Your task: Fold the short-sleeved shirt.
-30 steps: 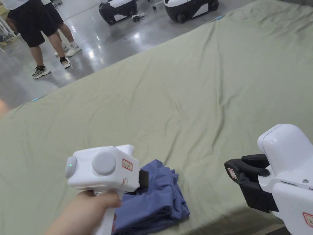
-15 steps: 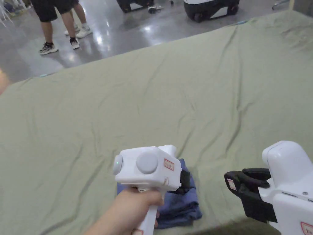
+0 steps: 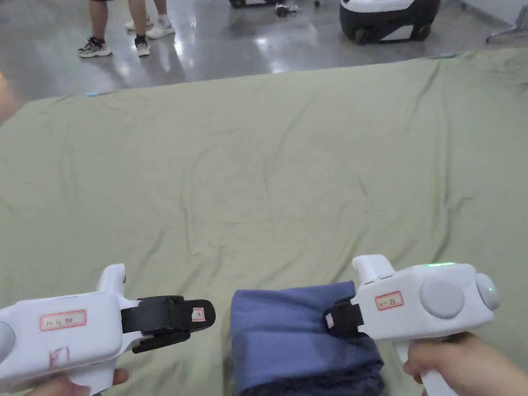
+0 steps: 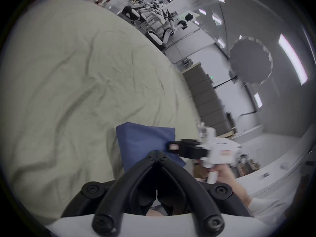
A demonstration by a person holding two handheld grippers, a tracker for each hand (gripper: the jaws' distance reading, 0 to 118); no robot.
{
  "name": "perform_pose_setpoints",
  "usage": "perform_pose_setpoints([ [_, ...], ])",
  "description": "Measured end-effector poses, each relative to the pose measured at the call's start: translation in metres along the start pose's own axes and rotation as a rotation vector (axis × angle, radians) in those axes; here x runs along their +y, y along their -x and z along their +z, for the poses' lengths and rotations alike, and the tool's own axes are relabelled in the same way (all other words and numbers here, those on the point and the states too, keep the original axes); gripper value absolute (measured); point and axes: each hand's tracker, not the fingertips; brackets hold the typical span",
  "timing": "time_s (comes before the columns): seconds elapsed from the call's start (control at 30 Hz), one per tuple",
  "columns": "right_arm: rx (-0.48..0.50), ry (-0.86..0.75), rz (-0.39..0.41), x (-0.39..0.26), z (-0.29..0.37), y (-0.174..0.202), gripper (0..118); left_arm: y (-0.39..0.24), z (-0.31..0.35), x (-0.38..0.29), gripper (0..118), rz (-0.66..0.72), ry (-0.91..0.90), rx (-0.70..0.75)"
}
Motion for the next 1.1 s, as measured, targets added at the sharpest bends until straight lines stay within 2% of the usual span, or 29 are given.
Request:
perform_pose_setpoints([
  [0.07, 0.099, -0.019, -0.088, -0.007, -0.007, -0.027, 0, 0.018, -0.007, -0.003, 0, 0.062, 0.01, -0.072],
  [0.1, 0.177, -0.062, -0.123, -0.011, -0.002, -0.037, 0, 0.027, -0.012, -0.005, 4, 0.083, 0.008, -0.089],
  [0.13, 0.194, -0.07, -0.138, -0.014, 0.002, -0.042, 0, 0.033, -0.017, -0.008, 15, 0.082, -0.002, -0.074],
  [0.17, 0.147, -0.059, -0.111, -0.016, 0.004, -0.043, 0, 0.039, -0.023, -0.01, 39, 0.095, 0.002, -0.089],
  [0.27, 0.133, -0.061, -0.069, -0.023, 0.011, -0.042, 0, 0.051, -0.054, -0.016, 110, 0.157, 0.12, -0.155],
  [0.3, 0.128, -0.061, -0.065, -0.023, 0.012, -0.042, 0, 0.062, -0.065, -0.015, 116, 0.172, 0.151, -0.163],
  [0.37, 0.124, -0.061, -0.071, -0.022, 0.011, -0.042, 0, 0.071, -0.085, -0.014, 116, 0.199, 0.18, -0.204],
  [0.47, 0.115, -0.063, -0.066, -0.024, 0.011, -0.037, 0, 0.069, -0.114, -0.011, 116, 0.154, 0.212, -0.216],
  [0.53, 0.108, -0.067, -0.06, -0.025, 0.012, -0.036, 0, 0.059, -0.13, -0.004, 109, 0.146, 0.229, -0.222],
  [0.57, 0.104, -0.068, -0.056, -0.025, 0.012, -0.034, 0, 0.057, -0.137, -0.004, 86, 0.138, 0.245, -0.227],
  [0.6, 0.096, -0.07, -0.051, -0.026, 0.012, -0.032, 0, 0.049, -0.14, -0.006, 54, 0.091, 0.268, -0.169],
  [0.63, 0.087, -0.073, -0.044, -0.026, 0.013, -0.03, 0, 0.047, -0.144, -0.007, 29, 0.023, 0.284, -0.105],
  [0.67, 0.064, -0.076, -0.033, -0.026, 0.017, -0.027, 0, 0.047, -0.147, -0.008, 29, -0.038, 0.291, 0.002],
  [0.73, 0.056, -0.078, -0.039, -0.026, 0.024, -0.022, 0, 0.057, -0.137, -0.009, 28, 0.071, 0.286, -0.114],
  [0.77, 0.065, -0.086, -0.043, -0.026, 0.03, -0.02, 0, 0.056, -0.127, -0.006, 28, 0.077, 0.281, -0.117],
  [0.9, 0.098, -0.133, 0.035, -0.029, 0.054, 0.001, 0, 0.051, -0.064, 0.009, 28, -0.04, 0.25, -0.051],
  [1.1, 0.179, -0.16, 0.117, -0.037, 0.074, 0.04, 0, 0.072, 0.091, 0.051, 28, -0.179, 0.202, 0.257],
])
